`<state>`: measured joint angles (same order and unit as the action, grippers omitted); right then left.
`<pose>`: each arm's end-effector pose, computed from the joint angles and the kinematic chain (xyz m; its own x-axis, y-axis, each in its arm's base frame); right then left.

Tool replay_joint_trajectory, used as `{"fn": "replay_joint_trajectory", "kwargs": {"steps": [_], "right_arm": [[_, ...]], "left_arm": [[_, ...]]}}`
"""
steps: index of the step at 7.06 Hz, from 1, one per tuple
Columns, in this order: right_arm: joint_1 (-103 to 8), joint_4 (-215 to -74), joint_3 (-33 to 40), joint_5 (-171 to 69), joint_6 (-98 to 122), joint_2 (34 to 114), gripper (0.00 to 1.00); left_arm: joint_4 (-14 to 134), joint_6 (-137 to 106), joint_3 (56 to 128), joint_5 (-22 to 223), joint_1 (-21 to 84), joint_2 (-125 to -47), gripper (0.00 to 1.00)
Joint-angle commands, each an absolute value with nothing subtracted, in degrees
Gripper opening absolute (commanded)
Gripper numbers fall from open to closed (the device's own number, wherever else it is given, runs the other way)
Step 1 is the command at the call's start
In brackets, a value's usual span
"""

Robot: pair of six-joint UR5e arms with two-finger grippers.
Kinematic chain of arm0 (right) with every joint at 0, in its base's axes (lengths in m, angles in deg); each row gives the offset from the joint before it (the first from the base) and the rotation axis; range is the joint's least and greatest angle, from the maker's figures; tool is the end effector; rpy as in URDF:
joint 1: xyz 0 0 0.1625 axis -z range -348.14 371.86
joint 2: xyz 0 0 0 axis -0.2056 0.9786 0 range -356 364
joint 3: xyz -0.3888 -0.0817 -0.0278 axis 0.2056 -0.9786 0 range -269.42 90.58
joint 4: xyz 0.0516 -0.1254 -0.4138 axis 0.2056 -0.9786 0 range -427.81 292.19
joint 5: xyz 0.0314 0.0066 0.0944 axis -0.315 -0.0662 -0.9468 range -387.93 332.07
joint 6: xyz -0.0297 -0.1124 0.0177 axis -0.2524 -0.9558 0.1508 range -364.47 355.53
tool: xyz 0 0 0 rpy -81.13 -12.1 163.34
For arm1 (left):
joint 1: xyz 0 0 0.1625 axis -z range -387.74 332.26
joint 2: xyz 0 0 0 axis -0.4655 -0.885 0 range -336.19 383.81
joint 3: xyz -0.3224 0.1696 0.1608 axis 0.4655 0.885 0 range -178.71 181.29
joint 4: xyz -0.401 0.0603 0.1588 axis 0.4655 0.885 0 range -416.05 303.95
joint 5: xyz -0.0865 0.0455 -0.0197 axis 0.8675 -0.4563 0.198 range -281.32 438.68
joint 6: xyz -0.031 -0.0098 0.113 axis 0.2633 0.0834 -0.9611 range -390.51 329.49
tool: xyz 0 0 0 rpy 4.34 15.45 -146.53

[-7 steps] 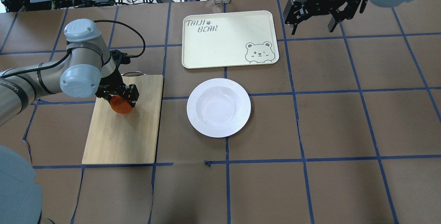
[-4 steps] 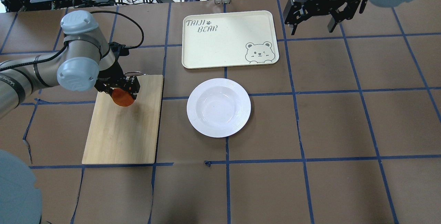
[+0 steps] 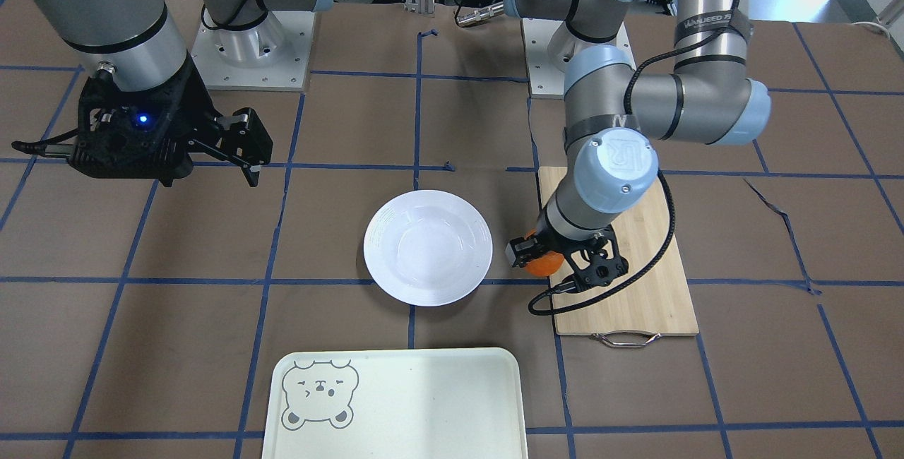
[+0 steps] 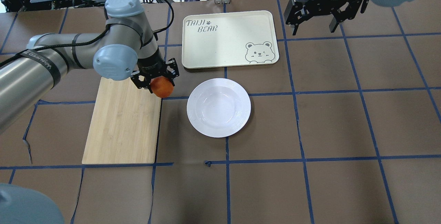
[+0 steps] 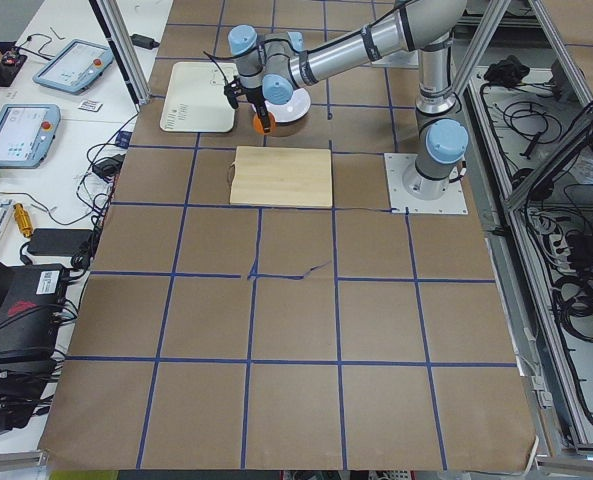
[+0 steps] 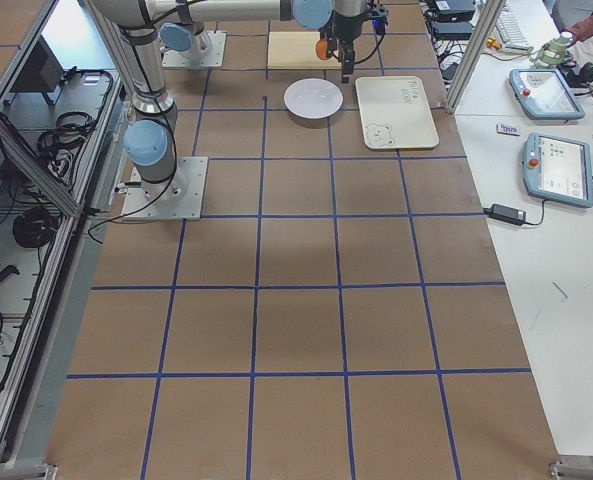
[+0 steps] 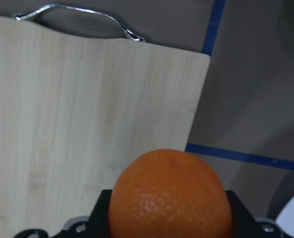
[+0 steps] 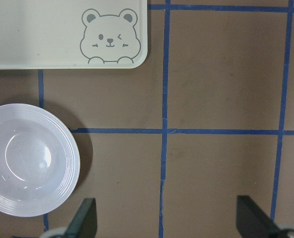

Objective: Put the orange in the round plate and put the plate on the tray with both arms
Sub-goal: 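Carry the orange with the left gripper onto the white plate and release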

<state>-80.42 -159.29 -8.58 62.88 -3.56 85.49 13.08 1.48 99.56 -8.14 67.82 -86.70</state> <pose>0.1546 -0.5717 0.4473 -0.9996 -0.0233 0.0135 -0.0238 0.9990 -0.0375 -0.1959 -0.5692 0.2058 -0.8943 -0.4466 -0.0263 -0.4454 0.8833 0.1459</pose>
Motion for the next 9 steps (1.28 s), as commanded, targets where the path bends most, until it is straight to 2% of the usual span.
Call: {"fn": "replay_joint_trajectory", "kwargs": {"steps": [1,3,4,5,6,8,9], "right_arm": [[-80.3,-159.9,-8.9,62.9,-3.4,86.8,1.0],[-80.2,-158.1,-8.6,67.0,-2.9,88.5,1.0],[-80.1,-157.5,-8.7,66.2,-3.0,90.5,1.0],[-80.2,-158.0,-9.3,64.8,-3.2,90.7,1.0],[-80.1,-157.6,-8.7,64.3,-3.2,90.7,1.0],[-80.1,-156.8,-12.0,64.7,-3.9,96.2,1.0],[-80.2,-156.1,-11.9,64.6,-3.8,94.4,1.0]], "left_arm": [[6.8,21.7,99.9,0.7,73.0,-89.1,0.26],[-2.2,31.7,100.0,3.4,76.2,-93.9,0.28],[-2.4,30.9,100.0,3.5,76.8,-95.8,0.79],[-2.6,29.4,100.1,3.5,77.1,-96.3,1.0],[-2.8,29.3,99.9,3.5,77.1,-96.2,1.0],[-1.8,23.4,97.9,3.3,75.4,-92.7,1.0],[3.3,18.8,94.7,3.3,72.7,-90.3,1.0]]}}
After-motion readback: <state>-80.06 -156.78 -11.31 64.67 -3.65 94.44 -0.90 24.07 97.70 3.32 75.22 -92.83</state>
